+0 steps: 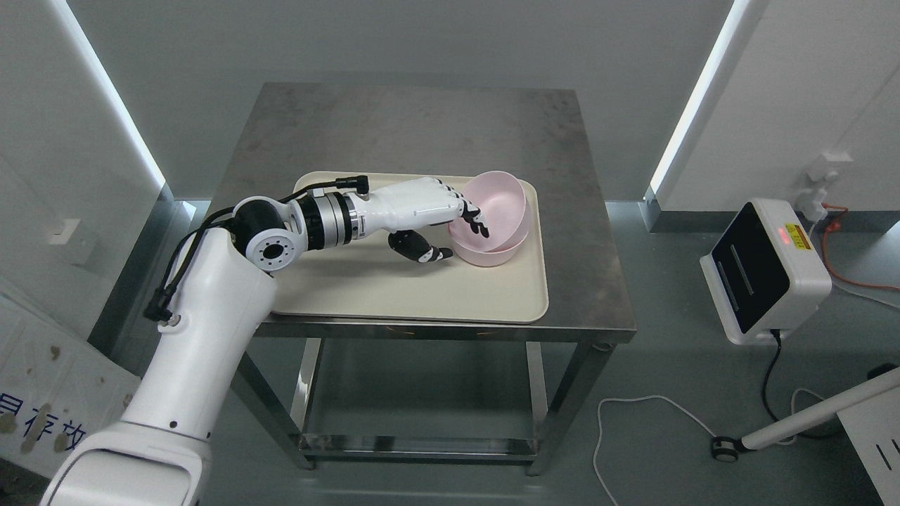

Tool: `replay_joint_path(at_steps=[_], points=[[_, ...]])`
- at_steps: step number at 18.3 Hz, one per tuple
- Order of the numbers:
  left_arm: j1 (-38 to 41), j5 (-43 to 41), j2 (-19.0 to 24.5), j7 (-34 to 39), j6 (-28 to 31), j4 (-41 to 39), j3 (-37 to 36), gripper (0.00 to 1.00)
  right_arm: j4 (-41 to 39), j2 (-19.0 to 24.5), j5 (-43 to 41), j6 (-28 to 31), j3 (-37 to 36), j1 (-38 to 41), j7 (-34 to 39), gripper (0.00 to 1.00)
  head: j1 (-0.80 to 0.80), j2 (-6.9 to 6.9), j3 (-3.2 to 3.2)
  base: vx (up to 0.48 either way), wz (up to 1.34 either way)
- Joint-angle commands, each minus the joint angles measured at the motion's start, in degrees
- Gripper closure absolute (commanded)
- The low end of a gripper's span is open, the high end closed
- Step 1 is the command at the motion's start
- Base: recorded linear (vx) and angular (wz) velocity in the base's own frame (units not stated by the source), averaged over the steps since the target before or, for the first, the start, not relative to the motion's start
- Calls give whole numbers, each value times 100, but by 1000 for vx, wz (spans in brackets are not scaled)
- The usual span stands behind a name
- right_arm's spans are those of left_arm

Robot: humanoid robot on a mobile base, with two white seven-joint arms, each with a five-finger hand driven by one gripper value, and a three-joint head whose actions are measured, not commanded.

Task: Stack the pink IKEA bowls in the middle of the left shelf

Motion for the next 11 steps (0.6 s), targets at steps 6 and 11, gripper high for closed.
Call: replay_joint_path(at_steps=[6,11], points=[[63,-62,-276,-28,1,0,-169,55,-193,-100,0,5,-62,132,2,0,0,0,0,0,0],[20,-176,-311,-71,1,44,-160,75,-193,-100,0,5,-62,141,2,0,0,0,0,0,0]])
